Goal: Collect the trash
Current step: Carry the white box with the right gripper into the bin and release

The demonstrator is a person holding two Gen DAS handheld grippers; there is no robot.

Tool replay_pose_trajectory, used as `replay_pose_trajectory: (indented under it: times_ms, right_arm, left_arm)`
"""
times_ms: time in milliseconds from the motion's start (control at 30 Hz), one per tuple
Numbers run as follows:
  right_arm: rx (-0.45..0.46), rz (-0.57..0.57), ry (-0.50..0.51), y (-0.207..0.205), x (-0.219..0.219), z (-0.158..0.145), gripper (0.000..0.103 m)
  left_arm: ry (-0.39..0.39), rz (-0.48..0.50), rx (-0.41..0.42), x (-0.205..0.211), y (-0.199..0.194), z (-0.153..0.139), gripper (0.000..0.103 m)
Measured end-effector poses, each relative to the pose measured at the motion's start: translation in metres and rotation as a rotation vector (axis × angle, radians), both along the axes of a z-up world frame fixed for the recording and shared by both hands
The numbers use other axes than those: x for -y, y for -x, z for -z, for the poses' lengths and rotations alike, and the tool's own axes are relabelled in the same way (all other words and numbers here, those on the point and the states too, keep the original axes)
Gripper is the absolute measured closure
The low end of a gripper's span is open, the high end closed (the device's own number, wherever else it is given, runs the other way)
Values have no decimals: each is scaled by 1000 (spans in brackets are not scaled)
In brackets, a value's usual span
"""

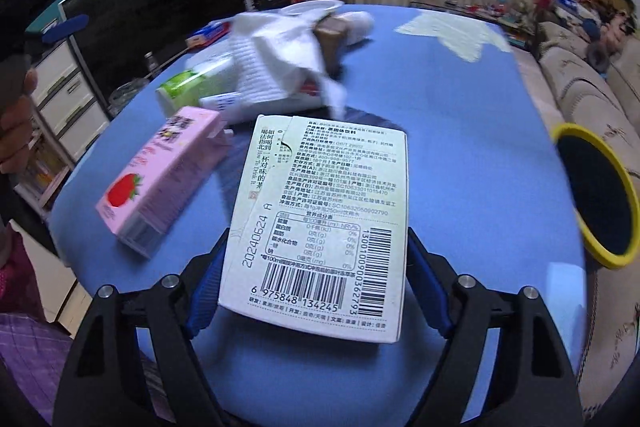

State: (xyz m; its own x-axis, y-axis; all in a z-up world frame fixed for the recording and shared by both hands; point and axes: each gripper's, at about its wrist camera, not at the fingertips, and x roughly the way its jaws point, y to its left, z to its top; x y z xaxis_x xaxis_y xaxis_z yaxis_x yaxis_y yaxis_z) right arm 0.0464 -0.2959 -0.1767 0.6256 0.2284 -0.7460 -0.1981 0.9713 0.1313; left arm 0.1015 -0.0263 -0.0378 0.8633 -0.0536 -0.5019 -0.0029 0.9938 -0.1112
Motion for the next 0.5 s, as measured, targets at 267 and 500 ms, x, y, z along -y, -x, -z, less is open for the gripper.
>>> replay_pose_trajectory:
  times_ms: [267,500]
  right_arm:
    - [53,215,6,1,75,-10,27]
    - [91,432,50,-13,153,-18,27]
  left_arm:
    - [-23,21,2,12,-1,0,5]
    - [-40,31,-16,21,-7,5,5]
